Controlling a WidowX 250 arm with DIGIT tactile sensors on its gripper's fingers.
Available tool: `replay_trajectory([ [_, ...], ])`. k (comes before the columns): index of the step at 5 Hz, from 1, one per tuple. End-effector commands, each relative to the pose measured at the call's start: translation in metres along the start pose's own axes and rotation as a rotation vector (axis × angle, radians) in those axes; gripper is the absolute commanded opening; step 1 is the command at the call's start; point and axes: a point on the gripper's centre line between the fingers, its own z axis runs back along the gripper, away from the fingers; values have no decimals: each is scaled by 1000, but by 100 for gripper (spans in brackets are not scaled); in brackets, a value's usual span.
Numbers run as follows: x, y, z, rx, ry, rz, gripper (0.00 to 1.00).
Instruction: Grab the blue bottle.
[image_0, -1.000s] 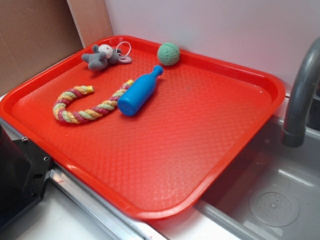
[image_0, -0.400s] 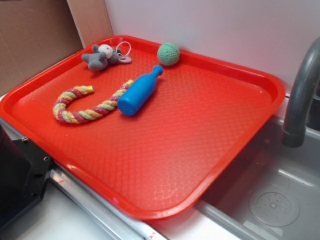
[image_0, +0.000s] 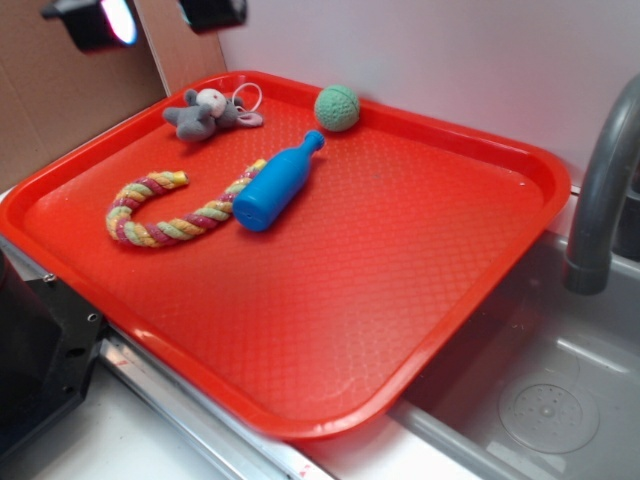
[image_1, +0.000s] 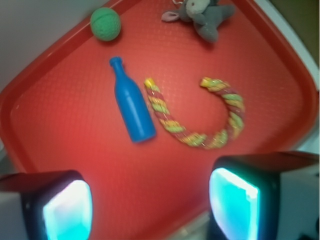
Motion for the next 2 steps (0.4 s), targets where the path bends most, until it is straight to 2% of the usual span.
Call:
replay_trajectory([
  [1,26,-14,-48,-9,-52,-12,100],
  [2,38,-21,-87,-36,-36,-18,100],
])
